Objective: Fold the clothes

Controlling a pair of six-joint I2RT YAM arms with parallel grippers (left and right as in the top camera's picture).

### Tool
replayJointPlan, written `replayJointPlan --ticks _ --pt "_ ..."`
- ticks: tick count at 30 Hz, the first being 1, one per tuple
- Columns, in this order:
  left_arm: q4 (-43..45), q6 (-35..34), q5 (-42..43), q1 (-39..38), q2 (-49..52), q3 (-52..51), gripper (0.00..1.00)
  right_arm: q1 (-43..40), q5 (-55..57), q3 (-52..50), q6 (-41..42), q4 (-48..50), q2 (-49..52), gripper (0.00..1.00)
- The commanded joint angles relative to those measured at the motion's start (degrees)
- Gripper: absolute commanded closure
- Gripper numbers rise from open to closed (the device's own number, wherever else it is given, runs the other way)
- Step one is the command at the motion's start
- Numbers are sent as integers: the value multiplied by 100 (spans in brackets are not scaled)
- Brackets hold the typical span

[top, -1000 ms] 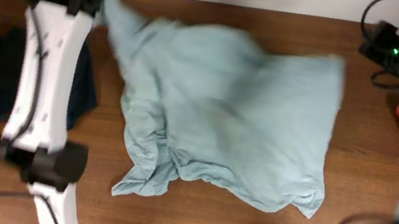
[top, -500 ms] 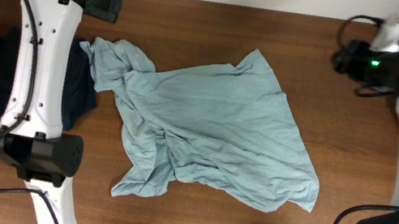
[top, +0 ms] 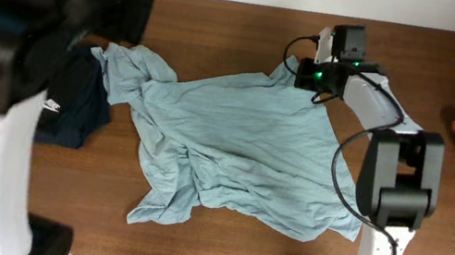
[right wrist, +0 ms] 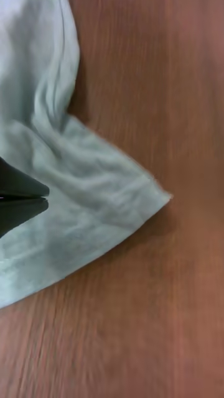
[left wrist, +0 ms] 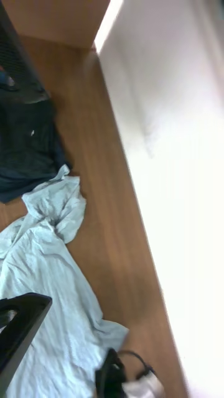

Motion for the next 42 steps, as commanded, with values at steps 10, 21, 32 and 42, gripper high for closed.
replayJointPlan --ticks 10,21,32,42 --pt "-321 -184 81 9 -81 11 4 -332 2455 -15 527 -289 634 96" --pt "-345 -181 81 9 -37 11 4 -1818 2269 133 907 -678 627 96" --pt "-1016 -181 127 15 916 0 1 -2273 4 1399 72 -2068 358 63" --pt "-745 17 938 -4 3429 0 8 -2184 -1631 2520 35 -3484 -894 41"
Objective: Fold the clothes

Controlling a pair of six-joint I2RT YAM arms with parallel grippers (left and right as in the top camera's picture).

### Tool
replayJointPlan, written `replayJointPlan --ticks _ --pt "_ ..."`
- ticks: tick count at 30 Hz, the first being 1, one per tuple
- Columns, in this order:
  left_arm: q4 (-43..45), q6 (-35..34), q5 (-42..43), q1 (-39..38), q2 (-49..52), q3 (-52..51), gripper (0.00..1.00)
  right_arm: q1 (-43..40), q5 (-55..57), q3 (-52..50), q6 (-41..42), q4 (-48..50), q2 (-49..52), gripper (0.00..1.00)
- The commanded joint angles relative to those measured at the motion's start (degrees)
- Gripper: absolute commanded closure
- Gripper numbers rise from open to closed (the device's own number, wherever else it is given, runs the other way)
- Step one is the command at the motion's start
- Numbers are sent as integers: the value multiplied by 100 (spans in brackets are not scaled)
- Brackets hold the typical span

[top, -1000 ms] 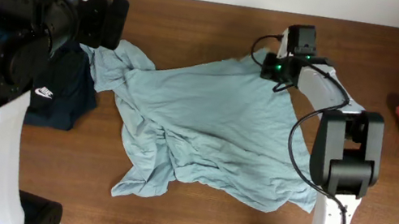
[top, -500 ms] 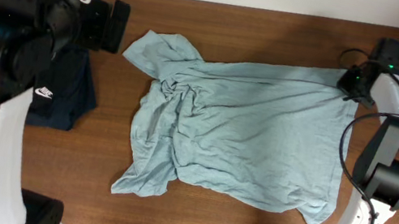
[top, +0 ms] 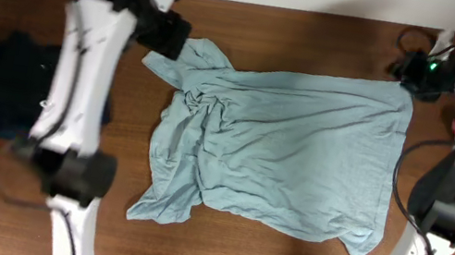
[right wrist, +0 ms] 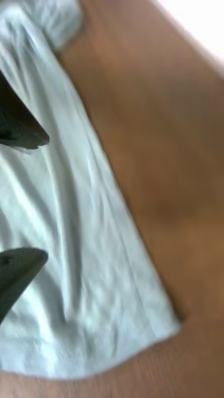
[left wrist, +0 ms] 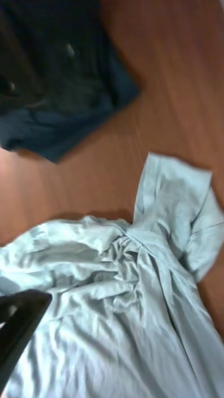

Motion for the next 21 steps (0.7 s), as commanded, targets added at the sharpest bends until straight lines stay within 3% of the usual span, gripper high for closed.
replayJointPlan --ticks 1,6,8,21 --pt "94 96 415 -2 931 -20 8 120 -769 245 -116 -291 -772 41" --pt "267 343 909 -22 1891 -20 9 260 -721 243 -433 -704 -905 40" --pt "450 350 911 -24 2153 -20 16 282 -726 236 -531 -824 -901 39" --pt "883 400 916 -212 2715 -39 27 282 -570 236 -525 -852 -901 39"
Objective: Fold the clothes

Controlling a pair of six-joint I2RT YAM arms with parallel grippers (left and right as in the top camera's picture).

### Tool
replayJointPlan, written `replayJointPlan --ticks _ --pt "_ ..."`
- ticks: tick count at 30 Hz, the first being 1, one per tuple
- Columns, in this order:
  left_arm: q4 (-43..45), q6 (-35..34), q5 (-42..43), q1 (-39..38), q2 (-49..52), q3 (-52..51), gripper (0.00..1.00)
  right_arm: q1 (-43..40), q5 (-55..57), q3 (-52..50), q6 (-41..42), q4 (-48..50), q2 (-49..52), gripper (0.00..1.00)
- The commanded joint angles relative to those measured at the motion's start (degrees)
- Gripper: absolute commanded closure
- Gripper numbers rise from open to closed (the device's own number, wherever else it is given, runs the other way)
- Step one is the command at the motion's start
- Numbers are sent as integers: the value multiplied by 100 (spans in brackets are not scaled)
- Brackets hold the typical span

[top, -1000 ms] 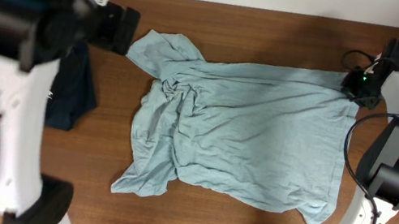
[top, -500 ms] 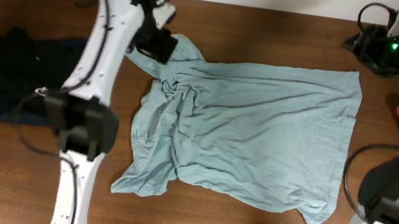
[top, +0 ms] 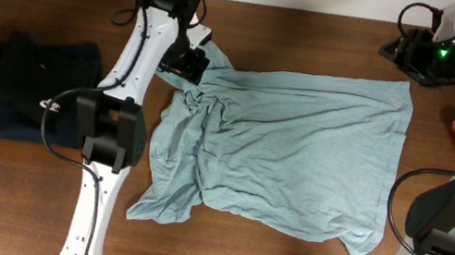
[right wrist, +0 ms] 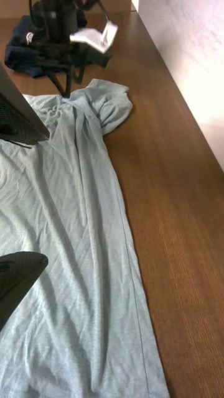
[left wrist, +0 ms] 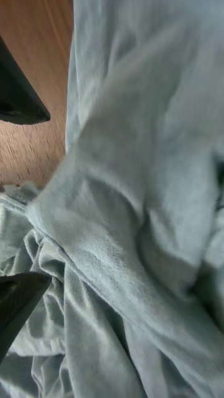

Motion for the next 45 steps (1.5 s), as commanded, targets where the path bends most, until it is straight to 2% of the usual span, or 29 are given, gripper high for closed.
replayJointPlan --ticks 1,2,6,7,8,12,17,20,24,31,32,34,37,40,41,42,43,44,45 --pt "28 162 96 -214 302 2 31 9 131 22 -87 15 28 39" --pt "46 184 98 -238 308 2 35 9 155 22 -85 15 28 39" --pt "216 184 -138 -354 330 -4 72 9 162 22 -85 -2 28 39" --pt "240 179 -278 -356 328 0 92 9 162 22 -87 -7 28 39" --pt "234 179 -321 -356 319 2 99 9 162 22 -87 -7 28 39" --pt "7 177 -424 -341 166 236 99 9 162 22 -87 -4 28 39" --pt "-306 181 -507 -297 -136 728 83 9 162 22 -87 -4 28 38" --pt "-293 181 -505 -319 -164 772 50 9 162 22 -87 -2 28 38" --pt "-256 181 -505 -319 -160 603 38 9 162 22 -87 -4 28 39" --pt "-55 181 -483 -332 -151 -205 38 9 162 22 -87 -7 28 38" --pt "-37 181 -485 -337 -151 -348 42 9 162 22 -87 -7 28 38" --pt "-20 184 -501 -341 -151 -485 63 9 162 22 -87 -4 28 38" --pt "-2 179 -505 -341 -197 -439 82 9 162 22 -87 -4 28 38" --pt "-4 179 -507 -341 -299 -348 82 9 162 22 -87 -4 28 38" --pt "-4 179 -507 -341 -345 -302 76 9 162 22 -87 -4 28 38" --pt "-7 179 -509 -341 -402 -240 65 9 162 22 -87 -4 28 38" --pt "-4 181 -509 -339 -428 -214 51 9 162 22 -87 -4 28 38" --pt "-2 181 -507 -339 -442 -177 29 9 162 22 -87 -4 28 38" --pt "0 181 -507 -341 -442 -175 17 9 162 22 -87 -4 28 38"
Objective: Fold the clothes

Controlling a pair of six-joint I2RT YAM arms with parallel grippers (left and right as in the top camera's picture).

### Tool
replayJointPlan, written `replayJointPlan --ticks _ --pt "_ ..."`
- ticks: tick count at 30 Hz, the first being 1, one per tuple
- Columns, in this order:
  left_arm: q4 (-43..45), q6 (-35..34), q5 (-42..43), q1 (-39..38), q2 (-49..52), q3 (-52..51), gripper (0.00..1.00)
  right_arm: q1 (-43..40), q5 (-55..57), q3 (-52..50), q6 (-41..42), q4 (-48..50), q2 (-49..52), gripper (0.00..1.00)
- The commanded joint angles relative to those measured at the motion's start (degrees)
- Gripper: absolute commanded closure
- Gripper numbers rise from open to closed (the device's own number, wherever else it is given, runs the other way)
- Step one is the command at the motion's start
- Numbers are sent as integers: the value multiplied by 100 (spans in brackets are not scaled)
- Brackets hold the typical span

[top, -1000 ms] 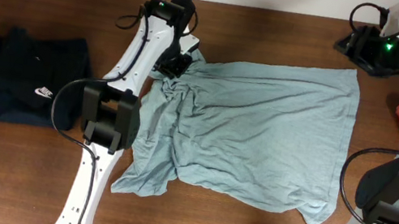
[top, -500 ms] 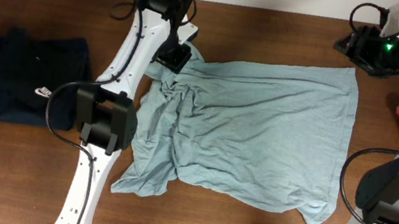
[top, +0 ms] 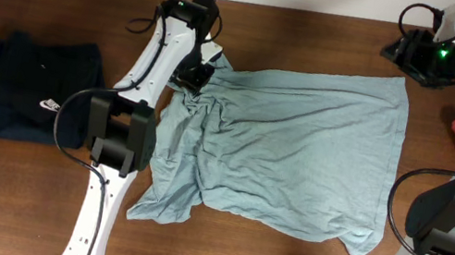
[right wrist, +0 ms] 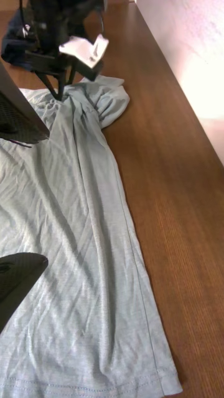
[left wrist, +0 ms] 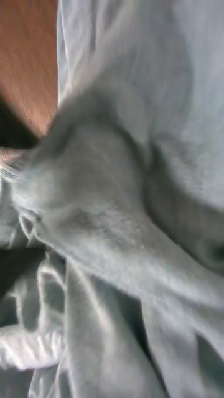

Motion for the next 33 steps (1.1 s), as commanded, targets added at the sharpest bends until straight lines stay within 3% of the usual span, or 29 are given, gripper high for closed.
replayJointPlan --ticks 1,5,7,9,10,18,19,22,31,32,33 --pt "15 20 -39 0 -378 214 14 9 31 22 -79 -2 28 39" --pt "57 20 -35 -2 -374 164 16 9 31 22 -79 -4 28 39" --pt "68 22 -35 -2 -363 164 30 9 31 22 -79 -4 28 39" --pt "42 20 -35 -2 -361 164 53 9 31 22 -79 -4 28 39" --pt "37 20 -35 0 -361 164 56 9 28 22 -79 -4 28 39" --pt "184 66 -35 -2 -234 114 57 9 28 22 -76 -7 28 39" --pt "188 63 -33 -2 -201 101 71 9 28 22 -76 -20 28 39" --pt "201 63 -39 0 -195 103 100 9 28 22 -76 -26 28 39" --pt "-341 61 -140 -2 -205 691 100 9 28 22 -74 -55 28 39" --pt "-444 59 -79 -9 -205 815 85 9 28 22 -76 -57 28 39" --pt "-492 59 55 -9 -205 831 60 9 28 22 -76 -57 28 39"
